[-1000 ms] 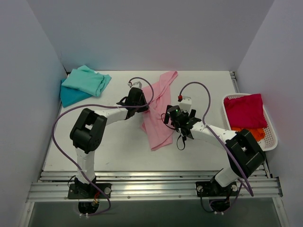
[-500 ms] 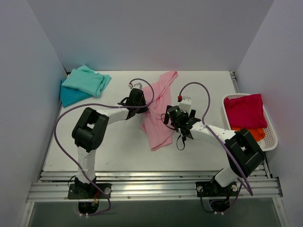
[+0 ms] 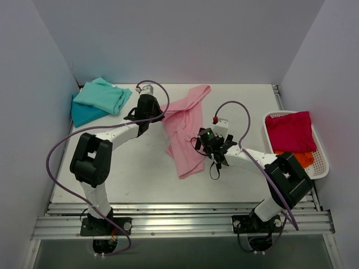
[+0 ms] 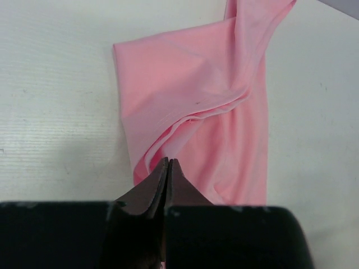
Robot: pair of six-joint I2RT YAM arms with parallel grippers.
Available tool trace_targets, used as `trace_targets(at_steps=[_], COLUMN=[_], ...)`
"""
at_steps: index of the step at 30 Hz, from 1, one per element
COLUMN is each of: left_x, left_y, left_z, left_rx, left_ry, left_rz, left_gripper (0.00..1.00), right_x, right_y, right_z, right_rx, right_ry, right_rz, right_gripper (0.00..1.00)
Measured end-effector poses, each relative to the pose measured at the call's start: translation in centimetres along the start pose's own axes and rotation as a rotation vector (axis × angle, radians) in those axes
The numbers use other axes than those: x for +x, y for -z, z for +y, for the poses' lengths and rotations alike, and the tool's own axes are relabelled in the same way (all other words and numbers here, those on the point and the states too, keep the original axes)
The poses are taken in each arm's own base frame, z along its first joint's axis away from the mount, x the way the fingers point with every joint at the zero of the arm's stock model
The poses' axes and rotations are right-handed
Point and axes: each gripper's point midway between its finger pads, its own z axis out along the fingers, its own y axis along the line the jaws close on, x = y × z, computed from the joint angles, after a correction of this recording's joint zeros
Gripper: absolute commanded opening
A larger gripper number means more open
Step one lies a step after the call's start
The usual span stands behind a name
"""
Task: Fold and stack the t-shirts
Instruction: Flatten out the tshirt
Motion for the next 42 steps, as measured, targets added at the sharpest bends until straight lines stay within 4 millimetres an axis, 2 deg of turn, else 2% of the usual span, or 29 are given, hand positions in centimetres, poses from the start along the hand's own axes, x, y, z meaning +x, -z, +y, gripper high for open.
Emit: trace_targets(at_steps=[2, 5, 8, 10, 12, 14, 15, 18, 20, 21, 28, 32, 34, 36, 38, 42], left_x=[0.0, 1.2, 1.8, 1.9, 1.9, 1.9, 1.9, 1.9, 2.0, 2.0, 1.9, 1.8, 1.6, 1.0, -0.4, -5.2], left_y=[-0.1, -0.1, 0.0, 0.0, 0.0, 0.0, 0.0, 0.0, 0.0, 0.0, 0.0, 0.1, 0.4, 1.3, 2.9, 7.2], left_z=[0.6, 1.3, 1.5, 1.4, 1.4, 1.4, 1.5, 1.4, 1.4, 1.4, 1.4, 1.6, 1.8, 1.8, 1.5, -0.2], left_rx=[-0.008, -0.019, -0.021, -0.019, -0.018, -0.018, -0.018, -0.016, -0.016, -0.016, -0.016, -0.026, -0.035, -0.043, -0.045, -0.016], left_ry=[0.005, 0.002, 0.0, 0.0, 0.0, 0.0, 0.0, 0.0, 0.0, 0.0, -0.001, -0.003, -0.008, -0.013, -0.024, -0.034], left_rz=[0.0, 0.027, 0.042, 0.043, 0.042, 0.044, 0.044, 0.046, 0.046, 0.046, 0.046, 0.041, 0.038, 0.027, 0.001, -0.11], left_gripper=[0.02, 0.02, 0.02, 0.02, 0.02, 0.02, 0.02, 0.02, 0.02, 0.02, 0.02, 0.02, 0.02, 0.02, 0.02, 0.02], right_x=[0.9, 2.6, 3.7, 4.3, 4.0, 3.6, 3.5, 3.1, 2.9, 2.8, 2.7, 2.9, 1.8, -0.7, -4.3, -11.4], right_y=[-0.1, -0.3, -1.0, -1.7, -2.2, -2.7, -2.9, -3.7, -4.0, -4.1, -4.1, -2.6, -1.2, 0.4, 2.7, 7.7], right_z=[-0.4, -1.1, -1.1, -1.1, -0.7, -0.1, 0.3, 1.0, 1.4, 1.5, 1.4, -0.1, -0.9, -1.0, -0.8, -1.1], right_rx=[0.007, 0.015, 0.02, 0.03, 0.026, 0.02, 0.016, 0.01, 0.01, 0.01, 0.031, 0.086, 0.112, 0.118, 0.115, 0.106], right_ry=[-0.007, -0.009, -0.011, 0.003, -0.002, -0.001, -0.003, -0.009, -0.016, -0.018, -0.025, 0.02, 0.036, 0.03, 0.012, -0.053], right_rz=[0.016, 0.05, 0.071, 0.077, 0.061, 0.049, 0.043, 0.025, 0.015, 0.012, 0.011, 0.034, 0.026, -0.018, -0.085, -0.234], right_gripper=[0.96, 0.93, 0.85, 0.8, 0.75, 0.63, 0.5, 0.24, 0.12, 0.0, 0.0, 0.0, 0.0, 0.0, 0.0, 0.0])
